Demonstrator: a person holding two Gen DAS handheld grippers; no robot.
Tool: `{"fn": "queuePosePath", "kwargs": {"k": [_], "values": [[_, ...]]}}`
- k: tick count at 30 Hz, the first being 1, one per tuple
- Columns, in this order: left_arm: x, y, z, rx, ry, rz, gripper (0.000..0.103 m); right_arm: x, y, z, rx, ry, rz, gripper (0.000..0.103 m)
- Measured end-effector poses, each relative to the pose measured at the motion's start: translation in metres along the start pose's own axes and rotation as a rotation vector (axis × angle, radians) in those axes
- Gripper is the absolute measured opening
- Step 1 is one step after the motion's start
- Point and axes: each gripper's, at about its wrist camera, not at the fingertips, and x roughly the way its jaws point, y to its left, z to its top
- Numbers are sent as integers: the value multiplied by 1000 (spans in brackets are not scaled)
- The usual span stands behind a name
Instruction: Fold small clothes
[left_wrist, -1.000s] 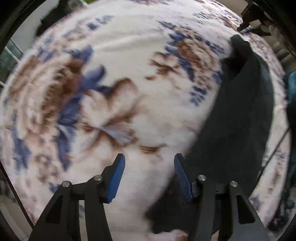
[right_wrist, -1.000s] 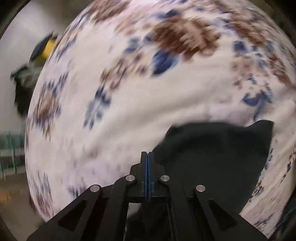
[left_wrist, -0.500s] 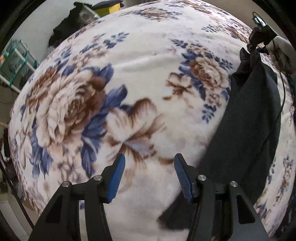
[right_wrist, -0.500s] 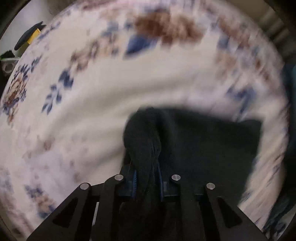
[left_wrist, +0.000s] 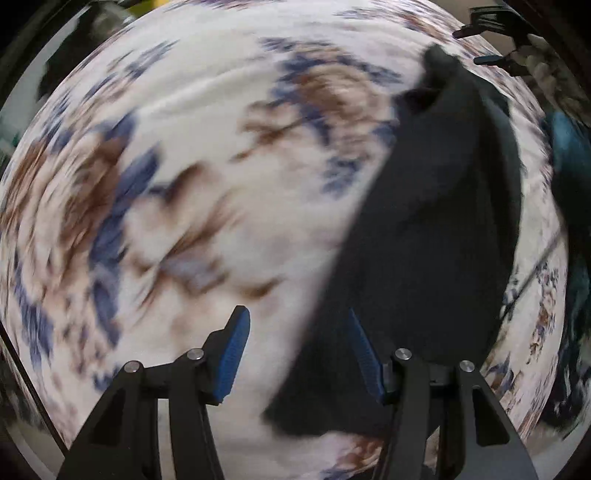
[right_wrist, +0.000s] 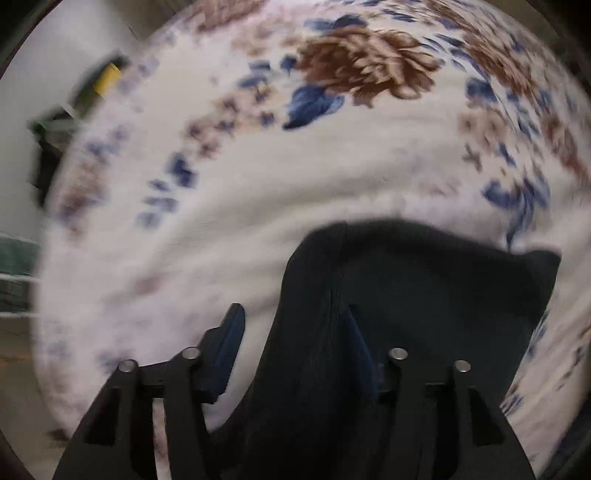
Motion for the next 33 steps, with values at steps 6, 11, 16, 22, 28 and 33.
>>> {"fn": "queuePosePath", "kwargs": {"k": [6, 11, 16, 22, 28, 33], "values": [[-7, -68, 96, 78, -96, -129, 53, -61, -106, -33, 153, -96, -102, 58], [14, -117, 206, 148, -149, -233, 53, -52, -193, -40, 304, -114, -109, 58], [70, -159, 297, 133, -24, -335, 53, -18, -229, -46, 434, -171, 32, 58], [102, -194, 338, 236, 23, -381, 17, 33, -232, -55, 520, -131, 211, 26], [104, -180, 356, 272, 38, -270, 20, 19, -256, -69, 591, -182, 101, 9], [78, -177, 337, 236, 77, -385, 40, 13, -252, -72, 574, -84, 220, 10]]}}
